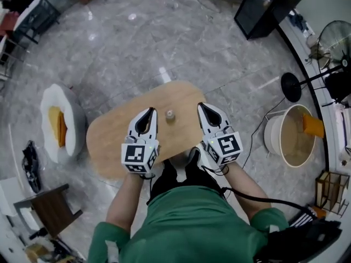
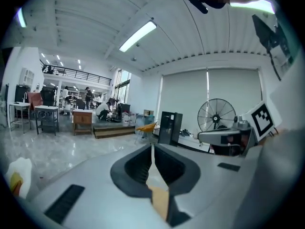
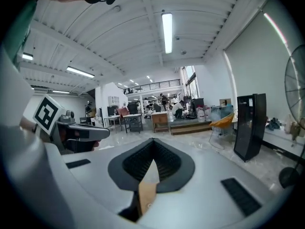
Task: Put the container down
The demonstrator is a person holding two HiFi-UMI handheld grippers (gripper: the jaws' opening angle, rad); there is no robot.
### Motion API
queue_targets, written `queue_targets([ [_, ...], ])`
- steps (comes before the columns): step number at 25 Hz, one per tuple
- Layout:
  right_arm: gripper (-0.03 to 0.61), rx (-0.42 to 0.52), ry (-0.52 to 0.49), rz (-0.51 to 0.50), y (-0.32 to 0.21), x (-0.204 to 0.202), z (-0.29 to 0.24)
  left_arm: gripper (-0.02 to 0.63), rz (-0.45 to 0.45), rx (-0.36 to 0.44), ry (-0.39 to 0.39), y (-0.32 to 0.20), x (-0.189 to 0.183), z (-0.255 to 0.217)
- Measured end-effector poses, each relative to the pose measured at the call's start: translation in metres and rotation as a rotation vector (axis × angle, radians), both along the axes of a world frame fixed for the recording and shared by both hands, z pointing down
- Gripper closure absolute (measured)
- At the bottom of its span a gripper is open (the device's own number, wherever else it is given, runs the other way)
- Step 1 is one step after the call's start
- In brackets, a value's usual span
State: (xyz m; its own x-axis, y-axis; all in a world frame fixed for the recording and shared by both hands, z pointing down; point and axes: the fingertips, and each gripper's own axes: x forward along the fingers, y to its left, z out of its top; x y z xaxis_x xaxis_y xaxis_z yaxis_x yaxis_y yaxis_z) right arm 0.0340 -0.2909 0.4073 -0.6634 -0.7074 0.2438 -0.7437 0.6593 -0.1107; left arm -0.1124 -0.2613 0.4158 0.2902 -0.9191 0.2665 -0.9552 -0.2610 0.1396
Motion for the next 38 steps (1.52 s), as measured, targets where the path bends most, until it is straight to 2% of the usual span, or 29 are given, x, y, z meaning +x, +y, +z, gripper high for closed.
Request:
queue_targets([
  [8, 0.565, 0.093, -0.057, -0.05, 0.029, 0.003, -0.063, 0.578, -0.014, 0.041, -0.021, 0.03, 0.014, -0.047],
  [18, 0.565, 0.115, -0.068, -0.083, 0.058, 0.008, -0.082, 0.578, -0.024, 0.095, 0.027, 0.047, 0.016, -0.078],
  [38, 0.565, 0.1, -0.066, -0.083, 0.054, 0.014, -0.077, 0.578, -0.038, 0.054, 0.014, 0.051, 0.016, -0.065],
])
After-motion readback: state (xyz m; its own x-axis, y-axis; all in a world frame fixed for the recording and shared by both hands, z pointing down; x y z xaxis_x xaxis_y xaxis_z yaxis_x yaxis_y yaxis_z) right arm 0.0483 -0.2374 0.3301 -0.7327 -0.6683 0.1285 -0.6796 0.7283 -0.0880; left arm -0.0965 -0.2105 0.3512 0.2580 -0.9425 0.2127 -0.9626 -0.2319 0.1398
